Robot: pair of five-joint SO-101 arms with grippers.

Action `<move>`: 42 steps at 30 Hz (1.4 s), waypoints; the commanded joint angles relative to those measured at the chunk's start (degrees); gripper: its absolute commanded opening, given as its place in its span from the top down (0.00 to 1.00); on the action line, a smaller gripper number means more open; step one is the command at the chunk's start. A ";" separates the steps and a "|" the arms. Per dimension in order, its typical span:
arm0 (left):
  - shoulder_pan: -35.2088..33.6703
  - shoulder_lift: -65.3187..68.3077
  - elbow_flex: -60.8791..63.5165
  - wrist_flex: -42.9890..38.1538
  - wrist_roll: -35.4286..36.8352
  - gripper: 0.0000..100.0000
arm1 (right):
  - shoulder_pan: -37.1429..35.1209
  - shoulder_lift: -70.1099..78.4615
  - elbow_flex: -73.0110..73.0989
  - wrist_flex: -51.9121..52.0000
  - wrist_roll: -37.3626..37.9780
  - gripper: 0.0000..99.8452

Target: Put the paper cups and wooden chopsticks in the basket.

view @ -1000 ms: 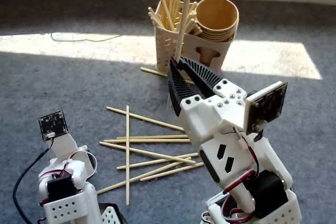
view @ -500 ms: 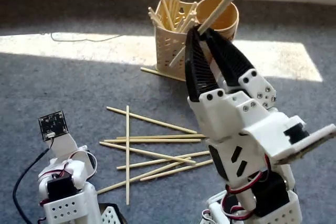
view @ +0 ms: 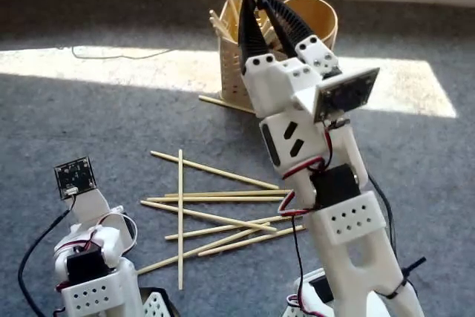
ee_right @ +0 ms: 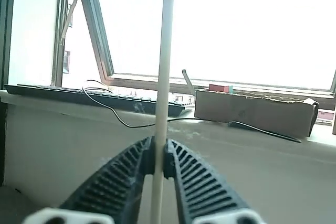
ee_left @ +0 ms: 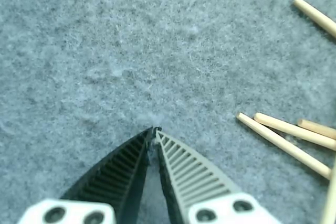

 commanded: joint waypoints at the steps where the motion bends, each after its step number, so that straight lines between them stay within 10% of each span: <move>1: 0.48 -0.13 1.19 0.26 -0.26 0.99 | 1.89 4.62 -2.42 -4.70 0.35 0.99; 42: 0.48 -0.13 1.19 0.26 -0.26 0.99 | 9.19 33.10 -5.58 -17.63 0.62 0.99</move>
